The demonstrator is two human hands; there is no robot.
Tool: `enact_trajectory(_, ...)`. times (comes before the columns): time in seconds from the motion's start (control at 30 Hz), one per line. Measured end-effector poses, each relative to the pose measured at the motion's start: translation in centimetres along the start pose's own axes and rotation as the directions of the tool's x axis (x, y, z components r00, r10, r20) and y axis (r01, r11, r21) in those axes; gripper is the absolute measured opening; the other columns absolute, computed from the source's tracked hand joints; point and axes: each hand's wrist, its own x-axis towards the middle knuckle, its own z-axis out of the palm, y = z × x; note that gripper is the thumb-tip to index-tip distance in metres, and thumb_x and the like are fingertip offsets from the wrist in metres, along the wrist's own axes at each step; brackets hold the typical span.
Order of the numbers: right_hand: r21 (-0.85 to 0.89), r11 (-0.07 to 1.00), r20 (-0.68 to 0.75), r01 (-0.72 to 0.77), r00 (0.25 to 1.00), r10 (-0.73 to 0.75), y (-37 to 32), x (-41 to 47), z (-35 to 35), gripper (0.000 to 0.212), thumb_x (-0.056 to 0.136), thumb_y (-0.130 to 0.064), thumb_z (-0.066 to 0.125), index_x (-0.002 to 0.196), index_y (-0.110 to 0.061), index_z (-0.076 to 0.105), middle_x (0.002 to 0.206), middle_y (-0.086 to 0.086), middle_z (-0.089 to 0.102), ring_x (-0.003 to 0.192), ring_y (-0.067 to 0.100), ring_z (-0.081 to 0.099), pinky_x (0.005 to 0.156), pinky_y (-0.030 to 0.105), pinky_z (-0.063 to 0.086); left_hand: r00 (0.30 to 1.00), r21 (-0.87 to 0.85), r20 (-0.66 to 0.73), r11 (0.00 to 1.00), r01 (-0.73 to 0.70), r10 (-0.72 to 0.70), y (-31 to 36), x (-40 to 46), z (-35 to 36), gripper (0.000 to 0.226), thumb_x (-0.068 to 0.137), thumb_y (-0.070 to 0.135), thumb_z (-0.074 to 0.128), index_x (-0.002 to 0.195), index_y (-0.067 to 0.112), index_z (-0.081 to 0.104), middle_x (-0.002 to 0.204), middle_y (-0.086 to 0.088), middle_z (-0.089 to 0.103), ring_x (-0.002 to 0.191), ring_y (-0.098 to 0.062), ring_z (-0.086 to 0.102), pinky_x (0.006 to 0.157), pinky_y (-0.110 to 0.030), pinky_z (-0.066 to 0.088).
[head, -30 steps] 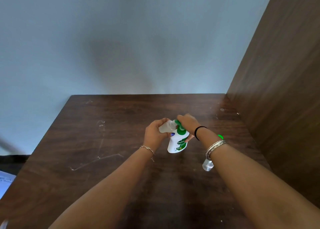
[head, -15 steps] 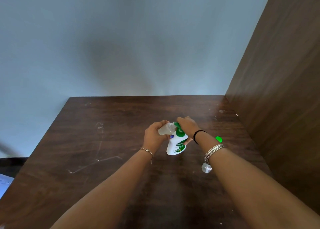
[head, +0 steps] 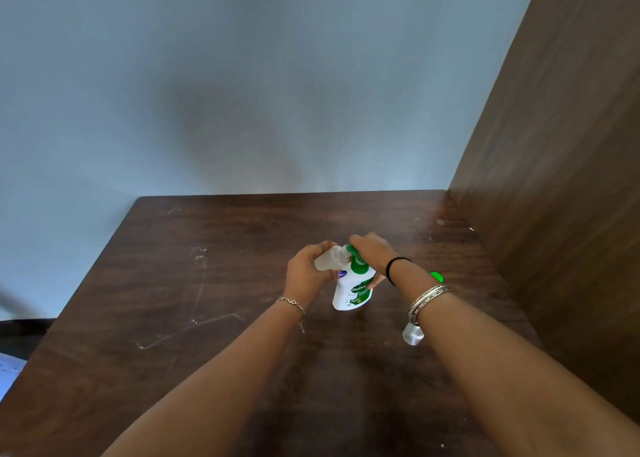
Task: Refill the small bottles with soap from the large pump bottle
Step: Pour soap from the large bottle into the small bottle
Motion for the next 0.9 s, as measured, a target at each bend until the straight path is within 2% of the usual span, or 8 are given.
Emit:
enact_trajectory(0.2, -0.128, 0.987, -0.142, 0.098, 0.983, -0.115, 0.0, 0.5, 0.7, 0.034, 0.092, -0.015, 0.041, 0.059, -0.006, 0.043, 0.077, 0.013, 0.049, 0.071, 0.024, 0.047, 0.052, 0.025, 0.033, 1.0, 0.036, -0.001, 0.999, 0.013, -0.013, -0.4, -0.2, 0.1, 0.048, 0.067, 0.007, 0.076, 0.113, 0.013, 0.063, 0.111, -0.004, 0.064, 0.096, -0.012, 0.057, 0.081, -0.016, 0.04)
enact_trajectory(0.3, -0.128, 0.988, -0.118, 0.09, 0.987, -0.106, 0.1, 0.7, 0.6, 0.029, 0.092, -0.02, 0.043, 0.07, -0.002, 0.051, 0.082, 0.014, 0.053, 0.074, 0.025, 0.051, 0.057, 0.025, 0.038, 1.0, 0.02, -0.005, 1.0, 0.019, -0.019, -0.4, -0.2, 0.0, 0.047, 0.068, 0.007, 0.076, 0.113, 0.012, 0.062, 0.111, -0.004, 0.064, 0.095, -0.01, 0.055, 0.082, -0.019, 0.041)
enact_trajectory(0.4, -0.072, 0.996, -0.042, 0.054, 0.997, -0.057, 0.1, 0.4, 0.2, 0.027, 0.09, -0.028, 0.042, 0.09, -0.003, 0.054, 0.09, 0.014, 0.055, 0.082, 0.029, 0.057, 0.047, 0.028, 0.047, 1.0, 0.004, -0.009, 1.0, 0.006, -0.006, -0.2, 0.0, -0.1, 0.046, 0.067, 0.006, 0.076, 0.111, 0.012, 0.063, 0.109, -0.005, 0.065, 0.094, -0.01, 0.056, 0.081, -0.018, 0.04)
enact_trajectory(0.53, -0.042, 0.999, 0.021, 0.001, 1.0, 0.0, -0.1, 0.2, -0.2, 0.028, 0.09, -0.029, 0.042, 0.098, -0.004, 0.053, 0.093, 0.014, 0.054, 0.085, 0.034, 0.059, 0.048, 0.033, 0.053, 1.0, 0.011, -0.006, 1.0, -0.004, 0.004, -0.1, 0.2, 0.0, 0.047, 0.066, 0.005, 0.076, 0.11, 0.014, 0.064, 0.11, -0.004, 0.066, 0.096, -0.011, 0.058, 0.075, -0.011, 0.039)
enact_trajectory(0.63, -0.046, 0.998, -0.059, 0.049, 0.997, -0.051, -0.2, 0.3, 0.2, 0.025, 0.091, -0.022, 0.042, 0.087, 0.0, 0.053, 0.081, 0.011, 0.051, 0.081, 0.03, 0.055, 0.066, 0.038, 0.055, 1.0, 0.014, -0.008, 1.0, 0.006, -0.006, -0.1, 0.1, 0.0, 0.047, 0.066, 0.005, 0.076, 0.111, 0.013, 0.064, 0.11, -0.004, 0.065, 0.096, -0.012, 0.058, 0.077, -0.011, 0.038)
enact_trajectory(0.77, -0.128, 0.984, -0.189, 0.127, 0.97, -0.15, 0.0, 0.6, 0.9, 0.039, 0.091, -0.014, 0.042, 0.052, -0.008, 0.04, 0.062, 0.008, 0.045, 0.073, 0.027, 0.046, 0.05, 0.024, 0.032, 1.0, 0.045, -0.002, 0.999, 0.011, -0.011, -0.4, 0.0, 0.1, 0.048, 0.067, 0.007, 0.076, 0.112, 0.013, 0.063, 0.111, -0.004, 0.065, 0.093, -0.009, 0.055, 0.075, -0.009, 0.038)
enact_trajectory(0.83, -0.118, 0.984, -0.166, 0.132, 0.975, -0.15, 0.1, 0.6, 0.9, 0.037, 0.091, -0.016, 0.043, 0.055, -0.007, 0.045, 0.069, 0.012, 0.051, 0.074, 0.028, 0.05, 0.06, 0.026, 0.042, 1.0, 0.037, -0.005, 0.999, 0.017, -0.017, -0.4, -0.1, 0.0, 0.047, 0.068, 0.006, 0.075, 0.112, 0.013, 0.063, 0.11, -0.002, 0.064, 0.093, -0.009, 0.054, 0.073, -0.009, 0.038)
enact_trajectory(0.9, -0.094, 0.99, -0.118, 0.107, 0.986, -0.117, 0.2, 0.5, 0.5, 0.029, 0.09, -0.022, 0.043, 0.072, -0.003, 0.054, 0.083, 0.015, 0.056, 0.08, 0.03, 0.057, 0.071, 0.037, 0.052, 1.0, 0.028, -0.007, 1.0, 0.007, -0.007, -0.3, -0.1, 0.0, 0.046, 0.068, 0.006, 0.075, 0.112, 0.013, 0.063, 0.108, -0.002, 0.064, 0.092, -0.008, 0.054, 0.07, -0.006, 0.037)
